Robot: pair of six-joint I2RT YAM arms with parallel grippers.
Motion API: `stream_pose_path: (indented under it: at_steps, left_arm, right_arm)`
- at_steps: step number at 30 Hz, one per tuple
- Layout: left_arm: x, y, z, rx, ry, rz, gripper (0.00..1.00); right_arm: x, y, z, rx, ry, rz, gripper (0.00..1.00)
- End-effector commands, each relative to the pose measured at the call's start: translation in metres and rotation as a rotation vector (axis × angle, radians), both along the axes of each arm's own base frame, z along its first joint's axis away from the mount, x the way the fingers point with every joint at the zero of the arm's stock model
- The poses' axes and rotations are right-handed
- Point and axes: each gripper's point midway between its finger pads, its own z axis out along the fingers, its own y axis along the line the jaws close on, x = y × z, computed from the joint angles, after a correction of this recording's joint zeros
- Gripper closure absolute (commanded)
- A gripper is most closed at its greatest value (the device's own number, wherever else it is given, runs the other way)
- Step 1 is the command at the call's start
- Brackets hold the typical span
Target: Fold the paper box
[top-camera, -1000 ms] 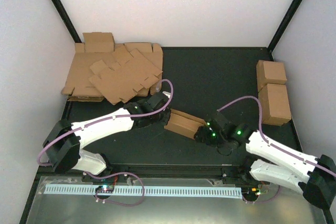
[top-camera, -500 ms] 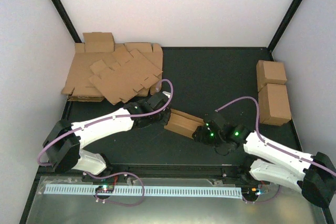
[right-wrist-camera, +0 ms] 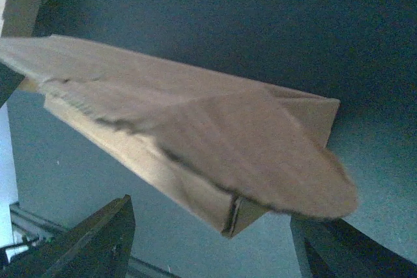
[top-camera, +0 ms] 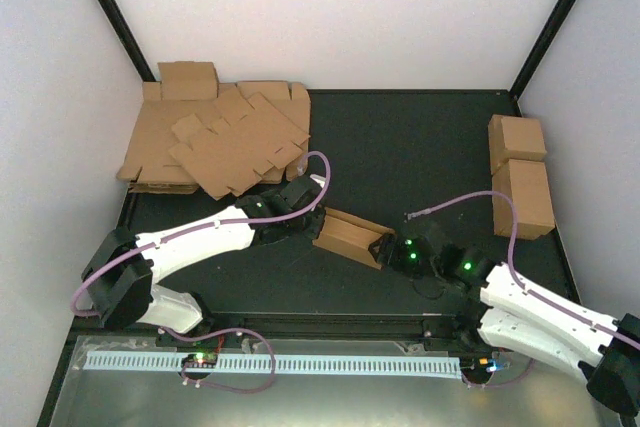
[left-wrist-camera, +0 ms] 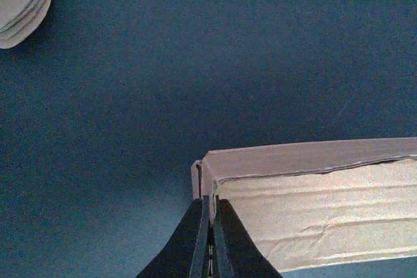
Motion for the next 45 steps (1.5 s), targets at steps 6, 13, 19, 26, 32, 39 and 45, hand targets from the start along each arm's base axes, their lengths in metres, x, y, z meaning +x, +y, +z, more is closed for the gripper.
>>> stream_pose_path:
  at_steps: [6,13,19,26,32,39,45]
  left_arm:
    - [-0.025,0.013,-0.027,0.105,0.104,-0.059,0.98]
    - [-0.027,0.017,-0.030,0.158,0.092,-0.080,0.98]
    - [-0.030,0.020,-0.034,0.209,0.078,-0.104,0.98]
    - [-0.033,0.026,-0.038,0.290,0.062,-0.108,0.98]
    - [-0.036,0.023,-0.038,0.295,0.063,-0.130,0.98]
    - [-0.043,0.007,-0.034,0.159,0.096,-0.118,0.98]
    - [-0.051,0.005,-0.048,0.105,0.152,-0.069,0.98]
  right_arm:
    - [0.013,-0.020,-0.009,-0.132,0.037,-0.129,0.41]
    - [0.012,-0.027,-0.015,-0.179,0.041,-0.132,0.45]
    - [0.011,-0.029,-0.020,-0.209,0.051,-0.126,0.45]
    - [0.012,-0.029,-0.022,-0.230,0.053,-0.118,0.46]
    - [0.013,-0.029,-0.021,-0.235,0.051,-0.113,0.46]
    - [0.012,-0.023,-0.024,-0.228,0.065,-0.088,0.46]
    - [0.011,-0.022,-0.025,-0.229,0.069,-0.082,0.47]
